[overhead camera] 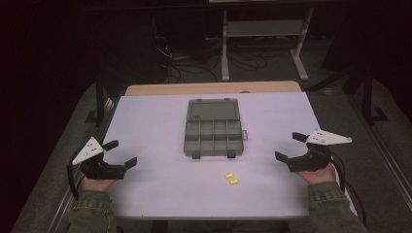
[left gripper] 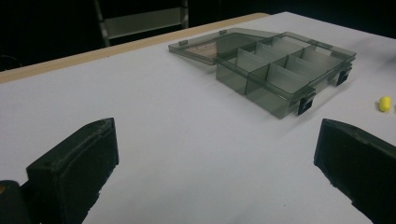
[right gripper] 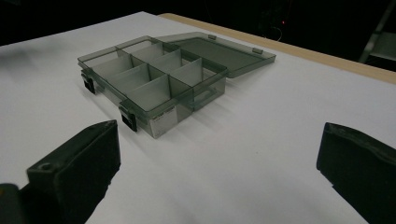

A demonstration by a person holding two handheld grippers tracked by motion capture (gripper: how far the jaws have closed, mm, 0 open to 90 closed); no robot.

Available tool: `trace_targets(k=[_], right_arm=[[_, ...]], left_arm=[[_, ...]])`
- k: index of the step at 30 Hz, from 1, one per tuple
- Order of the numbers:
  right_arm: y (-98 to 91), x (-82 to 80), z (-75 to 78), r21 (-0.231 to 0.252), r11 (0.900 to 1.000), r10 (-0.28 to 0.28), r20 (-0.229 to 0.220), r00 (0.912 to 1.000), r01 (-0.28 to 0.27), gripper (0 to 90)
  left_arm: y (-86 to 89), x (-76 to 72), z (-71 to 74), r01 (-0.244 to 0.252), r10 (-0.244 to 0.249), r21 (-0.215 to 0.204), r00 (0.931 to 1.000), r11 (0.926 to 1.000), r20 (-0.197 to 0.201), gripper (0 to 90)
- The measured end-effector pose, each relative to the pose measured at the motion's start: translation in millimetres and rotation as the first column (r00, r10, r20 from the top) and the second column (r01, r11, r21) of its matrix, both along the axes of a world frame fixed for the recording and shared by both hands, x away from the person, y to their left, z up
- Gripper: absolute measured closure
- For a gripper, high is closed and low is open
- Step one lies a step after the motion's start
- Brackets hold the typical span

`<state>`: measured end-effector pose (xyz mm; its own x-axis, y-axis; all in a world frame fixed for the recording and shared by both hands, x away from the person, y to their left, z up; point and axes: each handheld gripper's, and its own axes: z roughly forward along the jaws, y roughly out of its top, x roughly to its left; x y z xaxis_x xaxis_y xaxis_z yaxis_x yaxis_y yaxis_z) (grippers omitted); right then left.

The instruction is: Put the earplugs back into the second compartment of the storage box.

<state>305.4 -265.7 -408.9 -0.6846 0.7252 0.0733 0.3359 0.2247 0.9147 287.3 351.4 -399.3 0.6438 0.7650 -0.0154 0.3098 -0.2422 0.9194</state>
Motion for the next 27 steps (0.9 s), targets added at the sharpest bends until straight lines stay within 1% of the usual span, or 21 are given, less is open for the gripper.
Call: trace_targets(k=[7, 9, 10, 11, 13, 15, 17, 20, 22, 25, 27], right_arm=[[-1.3, -1.1, -1.2, -0.004, 1.0000, 0.003, -0.011, 0.9999, -0.003, 0.0], [-0.8, -1.6, -1.1, -0.009, 0.9999, 0.006, -0.010, 0.9999, -0.006, 0.0], [-0.7, -2.0, -1.1, -0.017, 0.9998, 0.004, -0.008, 1.0000, -0.004, 0.0], [-0.5, -2.6, -1.1, -0.017, 0.9998, 0.005, -0.009, 0.9999, -0.005, 0.0], [-0.4, -3.2, -1.0, -0.017, 0.9998, 0.008, -0.010, 0.9999, -0.008, 0.0], [-0.4, -3.5, -1.0, -0.017, 0.9998, 0.010, -0.009, 0.9999, -0.010, 0.0], [-0.2, -3.6, -1.2, -0.014, 0.9998, 0.012, -0.013, 0.9998, -0.012, 0.0], [0.0, -3.5, -1.8, -0.017, 0.9998, 0.013, -0.017, 0.9998, -0.013, 0.0], [0.1, -3.5, -1.8, -0.016, 0.9998, 0.014, -0.018, 0.9997, -0.015, 0.0], [0.4, -3.6, -2.0, -0.020, 0.9996, 0.018, -0.020, 0.9996, -0.018, 0.0], [0.8, -3.6, -2.1, -0.019, 0.9996, 0.019, -0.021, 0.9996, -0.019, 0.0]], left_arm=[[-2.1, -0.4, 0.7, -0.008, 0.008, 0.013, 1.0000, 0.9999, 0.001, 0.0], [-3.0, -0.4, 0.7, -0.011, 0.011, 0.028, 0.9999, 0.9996, -0.004, 0.0], [-3.8, -0.6, 0.5, -0.012, 0.012, 0.028, 0.9999, 0.9995, -0.005, 0.0], [-3.8, -0.6, 0.5, -0.012, 0.012, 0.028, 0.9999, 0.9995, -0.005, 0.0], [-4.8, -1.5, 1.3, -0.012, 0.012, 0.043, 0.9999, 0.9990, -0.006, 0.0], [-5.5, -1.5, 2.0, -0.010, 0.010, 0.036, 0.9999, 0.9993, -0.006, 0.0], [-7.1, -0.8, 2.4, -0.007, 0.008, 0.041, 0.9999, 0.9991, -0.007, 0.0], [-12.8, 0.2, 4.4, 0.009, -0.008, 0.092, 0.9999, 0.9957, -0.008, 0.0], [-16.9, 0.3, 7.2, 0.022, -0.022, 0.103, 0.9997, 0.9944, -0.006, 0.0], [-20.0, 0.7, 10.4, 0.033, -0.033, 0.107, 0.9995, 0.9937, -0.002, 0.0], [-23.5, 0.2, 16.4, 0.052, -0.054, 0.116, 0.9985, 0.9919, 0.007, 0.0]])
